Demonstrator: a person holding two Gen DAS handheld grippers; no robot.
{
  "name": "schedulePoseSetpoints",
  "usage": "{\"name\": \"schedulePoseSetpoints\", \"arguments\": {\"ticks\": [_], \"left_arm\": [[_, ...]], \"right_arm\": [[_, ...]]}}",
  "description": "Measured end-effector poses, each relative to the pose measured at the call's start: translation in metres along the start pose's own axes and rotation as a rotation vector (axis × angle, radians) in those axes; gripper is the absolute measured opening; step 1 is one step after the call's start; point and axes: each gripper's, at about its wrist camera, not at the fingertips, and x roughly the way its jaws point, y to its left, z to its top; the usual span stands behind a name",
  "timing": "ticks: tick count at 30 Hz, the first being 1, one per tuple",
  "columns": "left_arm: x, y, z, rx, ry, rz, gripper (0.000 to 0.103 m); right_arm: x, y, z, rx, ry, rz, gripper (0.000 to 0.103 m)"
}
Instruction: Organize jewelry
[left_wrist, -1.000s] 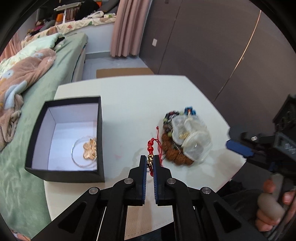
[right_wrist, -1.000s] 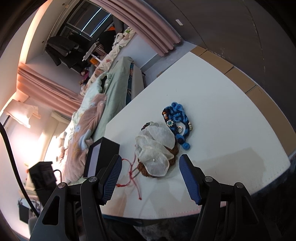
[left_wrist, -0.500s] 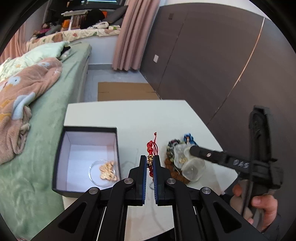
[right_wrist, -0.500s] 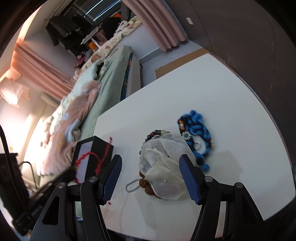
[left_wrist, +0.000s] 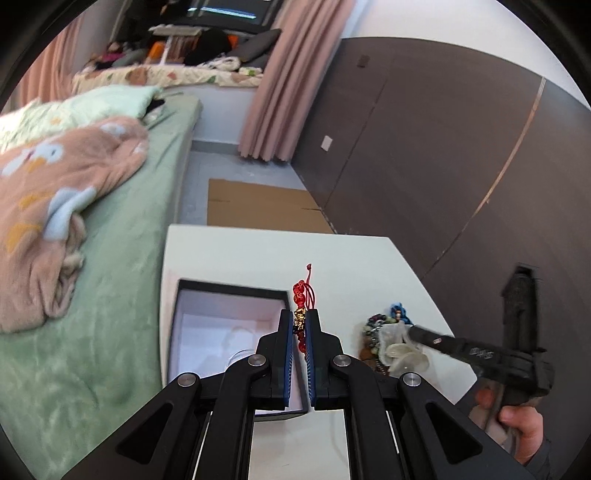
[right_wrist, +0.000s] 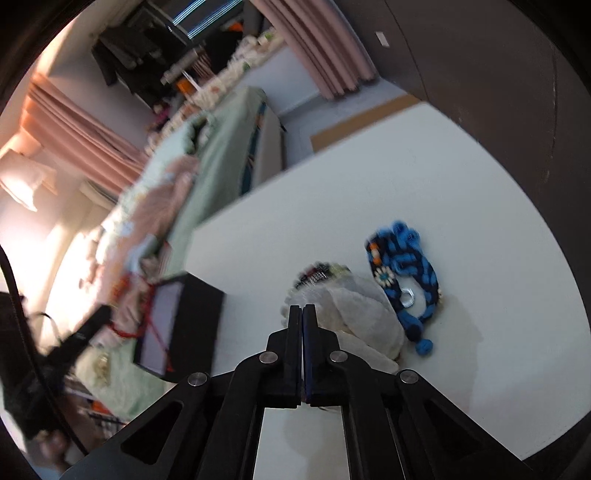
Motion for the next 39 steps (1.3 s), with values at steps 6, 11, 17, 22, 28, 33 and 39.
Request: {"name": "schedulePoseSetpoints", "arguments": {"ticks": [6, 11, 17, 22, 28, 33, 39], "left_arm": [[0.002, 0.024, 0.01, -0.062, -0.016, -0.024, 0.006], [-0.001, 0.038, 0.014, -0.102, -0.017, -0.03, 0.006], [-0.006, 0.045, 0.014, -0.128, 0.004, -0.051, 0.006], [-0.002, 0.051, 0.014, -0.159, 0.021, -0.071, 0.006], [0.003, 0.058, 0.014, -0.225, 0.06, -0.074, 0.01], [-0.01, 0.059, 0.015, -0.246, 0.01, -0.068, 0.065], [-0.021, 0.062, 0.019, -0.249, -0.014, -0.059, 0.066]], "right_arm": [[-0.011, 0.004, -0.005, 0.002, -0.052, -0.015, 0.002], [-0.022, 0.008, -0.01, -0.003, -0.081, -0.12, 0.012], [-0.009, 0.016, -0.012, -0.052, -0.044, -0.238, 0.068], [0.011, 0.015, -0.014, -0.047, 0.025, -0.273, 0.007], [-0.003, 0.025, -0.018, -0.055, -0.027, -0.17, 0.004], [-0.011, 0.041, -0.017, -0.057, -0.05, -0.078, 0.004], [-0.01, 0.076, -0.004, -0.071, -0.067, 0.016, 0.004]]}}
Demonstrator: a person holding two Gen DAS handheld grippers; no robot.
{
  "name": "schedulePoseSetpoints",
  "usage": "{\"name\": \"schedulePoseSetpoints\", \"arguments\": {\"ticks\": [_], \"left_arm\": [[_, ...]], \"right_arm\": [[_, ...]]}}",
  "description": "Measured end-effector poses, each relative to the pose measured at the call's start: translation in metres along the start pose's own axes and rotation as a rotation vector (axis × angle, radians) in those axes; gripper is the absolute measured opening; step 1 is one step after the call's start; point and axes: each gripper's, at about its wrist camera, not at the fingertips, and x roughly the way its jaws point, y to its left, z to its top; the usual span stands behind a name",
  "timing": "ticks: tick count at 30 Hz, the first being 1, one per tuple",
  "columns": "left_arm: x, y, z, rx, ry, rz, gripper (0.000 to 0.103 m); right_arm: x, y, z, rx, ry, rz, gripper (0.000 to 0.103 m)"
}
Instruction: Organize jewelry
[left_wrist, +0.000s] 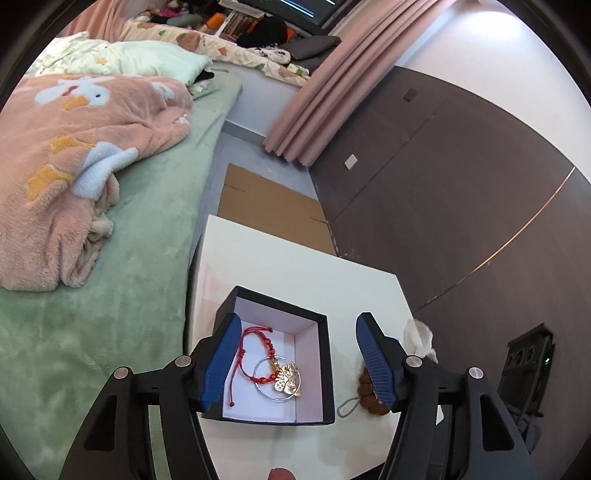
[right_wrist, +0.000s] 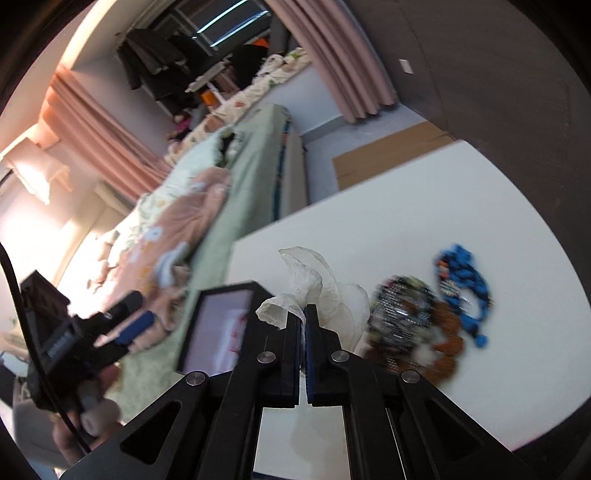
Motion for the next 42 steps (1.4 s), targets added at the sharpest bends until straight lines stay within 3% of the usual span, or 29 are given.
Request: {"name": "schedulePoseSetpoints", "arguments": {"ticks": [7, 8, 9, 10, 11, 13, 22, 28, 32, 36, 42], "left_arm": [[-0.014, 0.009, 0.009, -0.023, -0.039, 0.03, 0.066], [-0.015, 0.011, 0.01, -0.028, -0.046, 0.036, 0.07], [-0.016, 0.012, 0.011, -0.031, -0.049, 0.042, 0.08], [-0.016, 0.013, 0.011, -0.036, -0.051, 0.049, 0.086], [-0.017, 0.013, 0.012, -0.039, -0.056, 0.052, 0.092], [-0.019, 0.011, 0.011, -0.033, -0.065, 0.061, 0.092], [-0.025, -0.023, 0.007, 0.033, -0.097, -0.006, 0.102], [-0.027, -0.042, 0.001, 0.067, -0.13, -0.038, 0.102], [-0.019, -0.047, -0.005, 0.064, -0.13, -0.052, 0.102], [-0.003, -0.056, -0.014, 0.092, -0.085, -0.062, 0.102], [0.018, -0.073, -0.024, 0.158, -0.046, -0.012, 0.102]], "right_arm": [[0.029, 0.054, 0.008, -0.049, 0.035, 0.117, 0.004], [0.035, 0.06, 0.008, -0.048, 0.046, 0.141, 0.005], [0.041, 0.065, 0.007, -0.051, 0.067, 0.165, 0.009], [0.047, 0.069, 0.006, -0.05, 0.091, 0.176, 0.026], [0.053, 0.071, 0.005, -0.041, 0.12, 0.172, 0.053], [0.047, 0.07, 0.004, -0.03, 0.097, 0.145, 0.071], [-0.027, 0.038, 0.007, -0.014, 0.001, 0.036, 0.083], [-0.081, 0.035, 0.025, -0.014, -0.06, -0.071, 0.103], [-0.098, 0.033, 0.04, -0.025, -0.106, -0.097, 0.103], [-0.101, 0.006, 0.03, -0.012, -0.142, -0.117, 0.103], [-0.088, -0.034, 0.018, 0.038, -0.072, -0.111, 0.103]]}}
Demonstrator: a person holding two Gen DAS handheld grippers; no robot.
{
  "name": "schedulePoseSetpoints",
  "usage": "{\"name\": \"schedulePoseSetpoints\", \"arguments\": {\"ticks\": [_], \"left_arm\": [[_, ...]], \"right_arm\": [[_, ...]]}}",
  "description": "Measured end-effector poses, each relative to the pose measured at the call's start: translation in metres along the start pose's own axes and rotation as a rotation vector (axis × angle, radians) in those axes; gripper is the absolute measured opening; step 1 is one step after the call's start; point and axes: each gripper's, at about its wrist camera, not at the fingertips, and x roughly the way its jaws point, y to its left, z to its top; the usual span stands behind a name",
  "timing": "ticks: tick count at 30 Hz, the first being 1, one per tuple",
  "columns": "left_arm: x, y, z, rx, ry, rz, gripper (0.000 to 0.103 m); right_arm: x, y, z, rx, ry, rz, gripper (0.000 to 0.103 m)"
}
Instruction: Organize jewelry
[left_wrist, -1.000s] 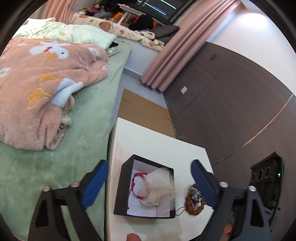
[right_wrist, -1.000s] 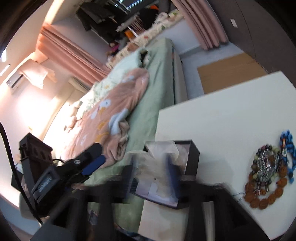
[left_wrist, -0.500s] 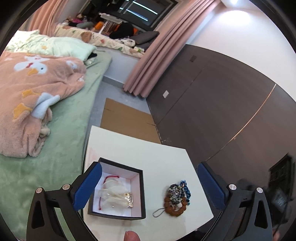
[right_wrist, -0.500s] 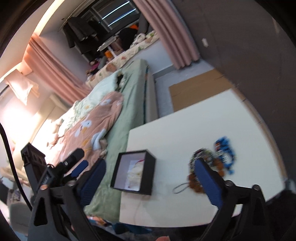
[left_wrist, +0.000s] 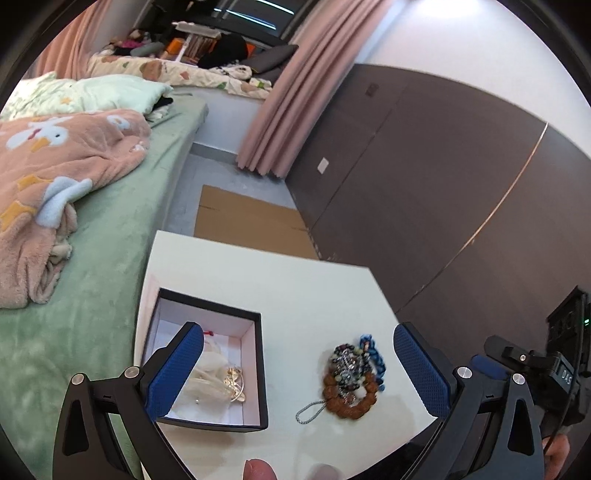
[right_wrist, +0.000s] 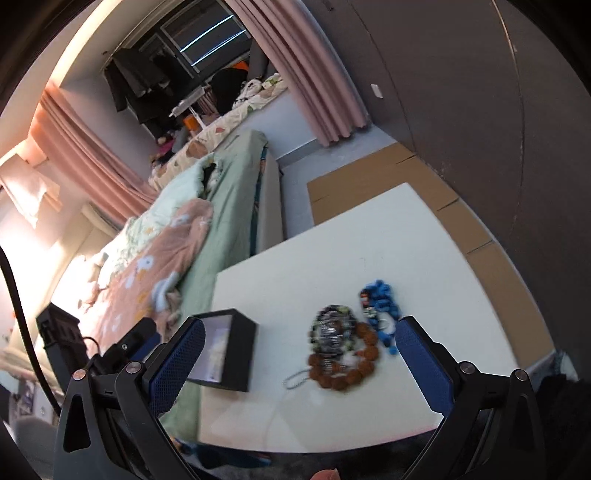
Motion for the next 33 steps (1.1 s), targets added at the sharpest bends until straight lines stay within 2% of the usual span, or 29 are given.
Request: {"name": "schedulePoseSetpoints", "arguments": {"ticks": [4, 7, 10, 12, 16, 19, 22, 24, 27, 29, 33], "left_arm": [[0.014, -0.011, -0.006, 0.038, 0.042, 0.061, 0.103], [0.027, -0.022, -0.011, 0.06, 0.063, 0.062, 0.102], [0.039, -0.036, -0.016, 0.092, 0.08, 0.05, 0.102], [0.047, -0.044, -0.018, 0.105, 0.1, 0.036, 0.102], [0.067, -0.056, -0.024, 0.126, 0.135, 0.02, 0.102], [0.083, -0.057, -0.028, 0.125, 0.166, 0.005, 0.099], [0.1, -0.056, -0.032, 0.114, 0.21, 0.0, 0.08], [0.108, -0.054, -0.037, 0.113, 0.24, 0.015, 0.056], [0.121, -0.047, -0.046, 0.103, 0.292, 0.045, 0.041], [0.125, -0.046, -0.049, 0.098, 0.306, 0.045, 0.036], [0.13, -0.049, -0.053, 0.114, 0.315, 0.045, 0.036]], "right_arm": [[-0.011, -0.005, -0.005, -0.062, -0.031, -0.014, 0.103], [-0.013, -0.017, -0.006, -0.045, -0.051, -0.03, 0.103], [-0.009, -0.037, -0.006, 0.028, -0.032, -0.051, 0.103], [-0.008, -0.053, -0.005, 0.1, -0.024, -0.03, 0.103], [-0.005, -0.077, -0.004, 0.165, 0.003, -0.074, 0.103], [-0.003, -0.091, -0.005, 0.201, 0.016, -0.07, 0.103], [-0.002, -0.103, -0.006, 0.222, 0.031, -0.081, 0.103], [-0.001, -0.111, -0.006, 0.248, 0.038, -0.087, 0.103], [0.002, -0.121, -0.006, 0.292, 0.054, -0.074, 0.103], [0.004, -0.123, -0.007, 0.31, 0.06, -0.049, 0.103], [0.011, -0.116, -0.007, 0.302, 0.078, -0.021, 0.103]]}}
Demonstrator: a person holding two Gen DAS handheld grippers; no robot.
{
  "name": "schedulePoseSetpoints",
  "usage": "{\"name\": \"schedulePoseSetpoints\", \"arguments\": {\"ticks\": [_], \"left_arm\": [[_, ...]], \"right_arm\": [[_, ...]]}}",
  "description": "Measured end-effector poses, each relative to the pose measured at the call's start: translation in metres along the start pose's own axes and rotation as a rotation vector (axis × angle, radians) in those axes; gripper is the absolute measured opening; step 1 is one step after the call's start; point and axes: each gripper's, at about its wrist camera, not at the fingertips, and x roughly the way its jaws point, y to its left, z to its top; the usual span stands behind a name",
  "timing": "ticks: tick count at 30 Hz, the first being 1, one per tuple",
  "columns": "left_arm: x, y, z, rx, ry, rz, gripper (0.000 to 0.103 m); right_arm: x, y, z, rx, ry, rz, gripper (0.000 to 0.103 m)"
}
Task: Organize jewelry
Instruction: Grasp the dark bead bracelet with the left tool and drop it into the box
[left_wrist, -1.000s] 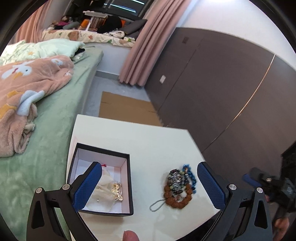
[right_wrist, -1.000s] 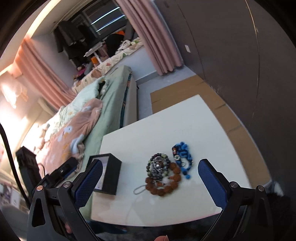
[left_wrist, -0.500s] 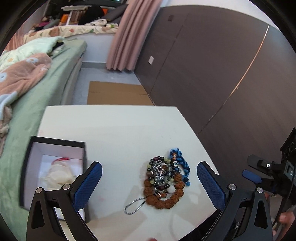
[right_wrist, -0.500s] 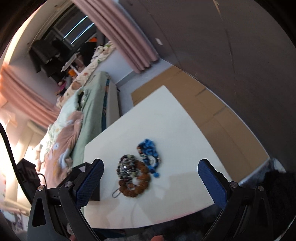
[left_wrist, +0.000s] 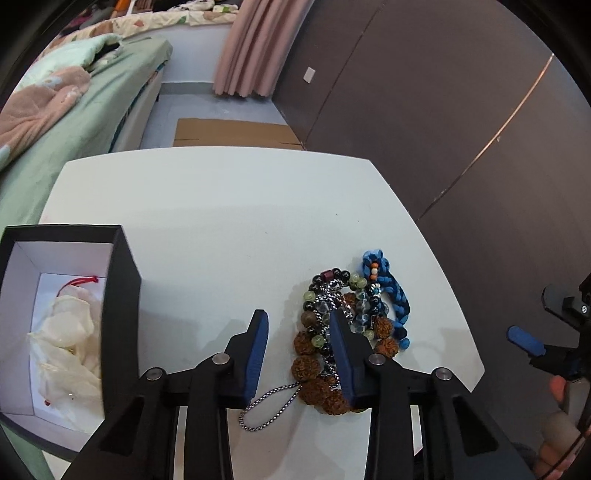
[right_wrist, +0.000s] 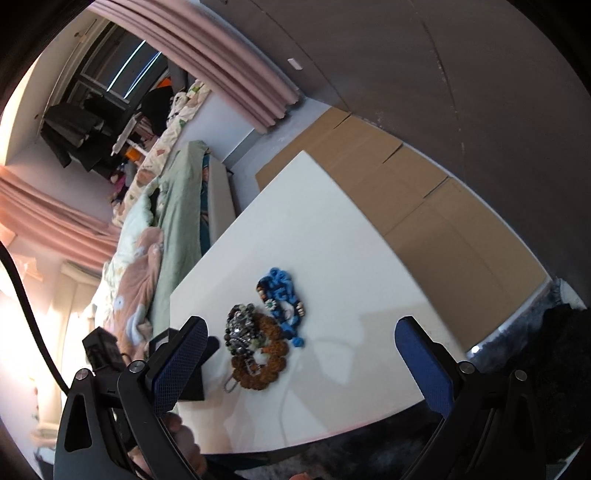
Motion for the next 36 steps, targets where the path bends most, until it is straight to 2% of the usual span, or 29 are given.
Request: {"name": "schedulePoseSetpoints", "arguments": {"ticks": [2, 4, 7, 9, 12, 16, 21, 24, 29, 34, 36], "left_arm": [[0.004, -0.003, -0.001, 0.007, 0.006, 0.002, 0.035], [0.009, -0.003, -0.002, 0.008, 0.013, 0.002, 0.029], [0.017, -0.001, -0.001, -0.014, 0.019, -0.012, 0.025], [0.018, 0.005, -0.001, -0.046, 0.024, -0.041, 0.016], [0.018, 0.009, 0.0, -0.077, 0.041, -0.085, 0.009], [0.008, 0.01, 0.003, -0.094, 0.019, -0.139, 0.008], [-0.022, 0.008, 0.009, -0.093, -0.046, -0.199, 0.008], [-0.04, 0.008, 0.011, -0.09, -0.087, -0.23, 0.008], [-0.064, 0.015, 0.015, -0.092, -0.138, -0.263, 0.008], [-0.081, 0.034, 0.018, -0.117, -0.167, -0.262, 0.008], [-0.088, 0.042, 0.017, -0.127, -0.18, -0.257, 0.008]], "right_arm": [[0.004, 0.003, -0.001, -0.014, 0.007, -0.003, 0.103], [0.007, 0.004, -0.002, -0.016, 0.015, -0.005, 0.103], [0.009, 0.004, -0.003, -0.012, 0.019, -0.007, 0.103], [0.011, 0.002, -0.003, -0.008, 0.021, -0.011, 0.103], [0.017, 0.001, -0.003, 0.003, 0.034, -0.021, 0.103], [0.023, 0.005, -0.005, -0.004, 0.045, -0.028, 0.103], [0.034, 0.011, -0.007, -0.012, 0.055, -0.045, 0.102], [0.042, 0.013, -0.006, -0.017, 0.06, -0.062, 0.095], [0.062, 0.017, -0.004, -0.026, 0.07, -0.105, 0.072], [0.088, 0.021, -0.003, -0.054, 0.093, -0.163, 0.05], [0.096, 0.028, -0.001, -0.077, 0.096, -0.175, 0.05]]}}
